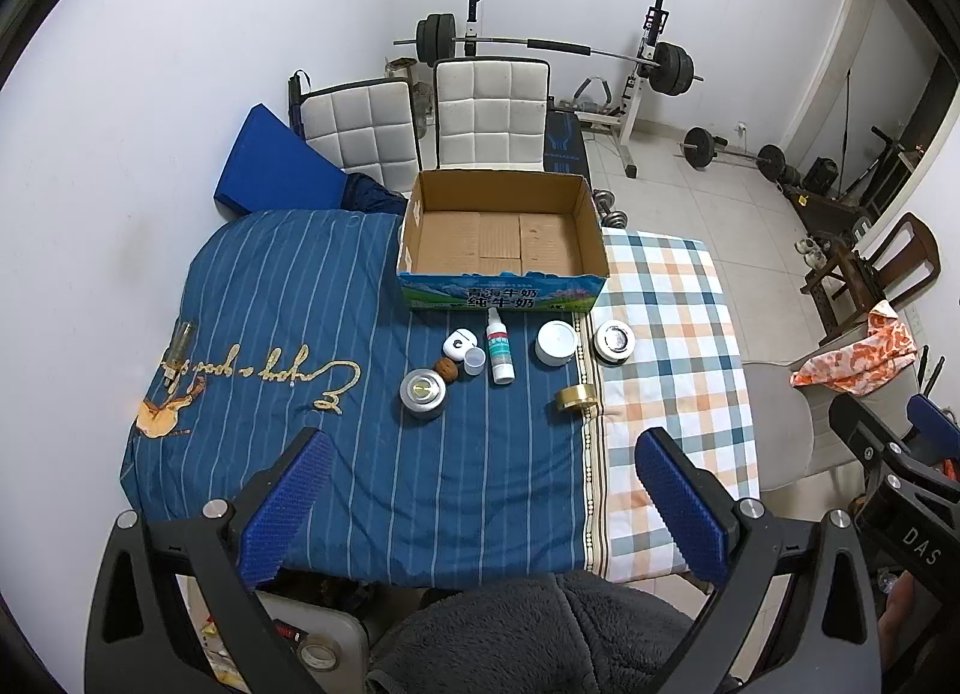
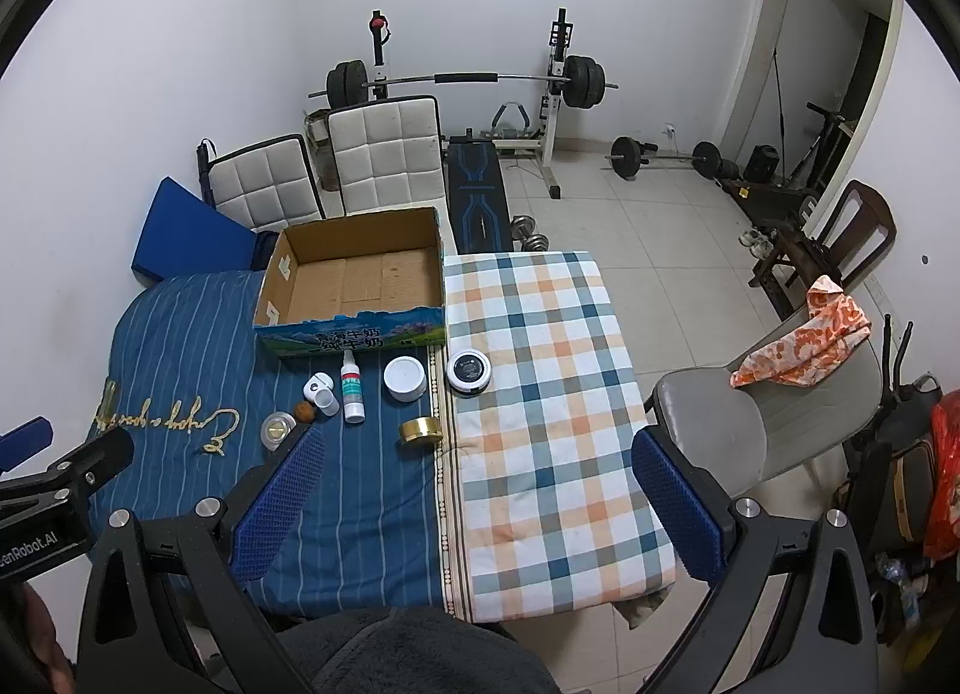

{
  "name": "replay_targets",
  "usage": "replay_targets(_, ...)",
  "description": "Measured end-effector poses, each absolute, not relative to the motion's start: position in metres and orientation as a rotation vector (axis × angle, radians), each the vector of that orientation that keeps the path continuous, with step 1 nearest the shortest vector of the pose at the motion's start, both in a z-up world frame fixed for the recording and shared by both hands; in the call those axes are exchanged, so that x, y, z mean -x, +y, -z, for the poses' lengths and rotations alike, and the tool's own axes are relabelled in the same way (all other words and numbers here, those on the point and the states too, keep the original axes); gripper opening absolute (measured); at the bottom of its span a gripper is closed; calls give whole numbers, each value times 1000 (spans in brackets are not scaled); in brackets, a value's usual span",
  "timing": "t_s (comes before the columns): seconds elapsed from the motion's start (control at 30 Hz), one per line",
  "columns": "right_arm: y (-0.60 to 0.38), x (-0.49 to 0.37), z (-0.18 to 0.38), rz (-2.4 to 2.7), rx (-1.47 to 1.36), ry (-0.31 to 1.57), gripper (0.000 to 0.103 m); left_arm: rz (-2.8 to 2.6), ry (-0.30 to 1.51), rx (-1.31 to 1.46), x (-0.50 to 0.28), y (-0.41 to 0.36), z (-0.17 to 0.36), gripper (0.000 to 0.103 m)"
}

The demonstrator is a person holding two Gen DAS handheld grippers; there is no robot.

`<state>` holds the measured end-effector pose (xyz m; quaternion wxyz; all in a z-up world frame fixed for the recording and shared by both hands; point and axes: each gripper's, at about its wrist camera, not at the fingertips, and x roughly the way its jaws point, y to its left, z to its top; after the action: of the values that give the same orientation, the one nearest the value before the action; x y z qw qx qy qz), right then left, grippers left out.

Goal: Organize rigid objects

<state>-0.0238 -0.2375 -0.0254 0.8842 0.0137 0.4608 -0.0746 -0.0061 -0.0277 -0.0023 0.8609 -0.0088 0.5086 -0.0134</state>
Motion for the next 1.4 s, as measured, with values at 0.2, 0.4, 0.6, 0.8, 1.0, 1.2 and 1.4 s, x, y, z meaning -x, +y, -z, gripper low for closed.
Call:
replay_targets(0.2,-238,25,26,155,-29,959,103,30,1069,19,6,-27,3,103)
replay_targets(0.4,-241,14,32,140,-48,978,103,14,1068,23,-5,-26,7,103)
replay_targets(0.6,-254,-40,73,136,-53,1062,103,-60,1092,35,-57,-9,31,103)
replay_targets(0.8,-260,-123,155,85,-65,1192,103,-136,1213,26,-135,18,111,103)
replay_targets(1.0,-244,-213,282,-2,-93,1355,103,-172,1442,94,-198,47,234,103)
replay_targets(1.2,-211,-270,396,-29,-85,1490,101,-246,1623,175,-215,76,340,103)
replay_targets(1.4,-196,-290,452,0,-60,1561,101,-206,1743,239,-210,72,398,103)
